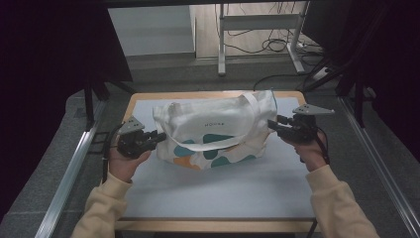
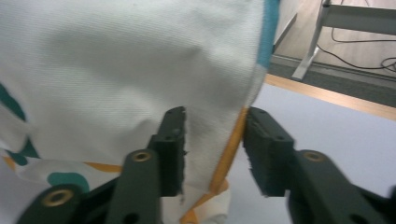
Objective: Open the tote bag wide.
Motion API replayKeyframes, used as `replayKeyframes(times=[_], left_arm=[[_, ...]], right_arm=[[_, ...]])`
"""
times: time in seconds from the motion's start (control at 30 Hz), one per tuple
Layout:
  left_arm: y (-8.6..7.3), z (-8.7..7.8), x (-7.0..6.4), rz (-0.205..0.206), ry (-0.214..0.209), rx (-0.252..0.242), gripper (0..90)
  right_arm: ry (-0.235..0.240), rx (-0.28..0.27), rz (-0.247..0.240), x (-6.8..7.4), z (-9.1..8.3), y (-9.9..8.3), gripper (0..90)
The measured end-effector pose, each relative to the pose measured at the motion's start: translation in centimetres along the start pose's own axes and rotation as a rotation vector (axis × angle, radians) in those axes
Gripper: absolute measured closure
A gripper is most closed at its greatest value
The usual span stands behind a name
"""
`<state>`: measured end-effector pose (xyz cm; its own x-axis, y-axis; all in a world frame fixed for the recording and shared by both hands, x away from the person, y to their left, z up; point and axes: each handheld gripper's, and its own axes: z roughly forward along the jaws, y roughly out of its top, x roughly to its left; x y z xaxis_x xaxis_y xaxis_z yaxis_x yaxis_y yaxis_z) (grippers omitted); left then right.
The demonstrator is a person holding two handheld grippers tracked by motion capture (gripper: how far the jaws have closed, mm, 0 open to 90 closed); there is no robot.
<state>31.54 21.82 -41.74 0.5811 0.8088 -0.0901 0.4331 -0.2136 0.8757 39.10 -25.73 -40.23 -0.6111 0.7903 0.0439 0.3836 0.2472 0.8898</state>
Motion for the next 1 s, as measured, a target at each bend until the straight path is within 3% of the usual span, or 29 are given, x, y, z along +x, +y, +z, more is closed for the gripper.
replayKeyframes(times=[0.1, 0.3, 0.53, 0.8, 1.0], left_arm=[[0.0, 0.0, 0.0, 0.0, -0.001, -0.003, 80.2], [-0.2, -0.2, -0.1, 0.007, 0.004, -0.024, 81.5], [-0.5, -0.6, -0.3, 0.014, 0.004, -0.037, 82.0], [-0.9, -0.8, -0.6, 0.021, 0.004, -0.04, 82.6], [-2.0, -1.5, -1.3, 0.037, -0.001, -0.06, 82.9]], right_arm=[[-0.005, -0.001, 0.004, -0.1, 0.1, -0.1, 66.4], [-0.011, -0.02, 0.011, -0.4, -0.1, -0.4, 84.7], [-0.028, -0.03, -0.036, 0.2, -0.7, -0.7, 86.3], [-0.018, -0.042, -0.026, 0.2, -1.1, -1.7, 86.7], [-0.02, -0.093, -0.046, 1.0, -2.1, -3.0, 86.8]])
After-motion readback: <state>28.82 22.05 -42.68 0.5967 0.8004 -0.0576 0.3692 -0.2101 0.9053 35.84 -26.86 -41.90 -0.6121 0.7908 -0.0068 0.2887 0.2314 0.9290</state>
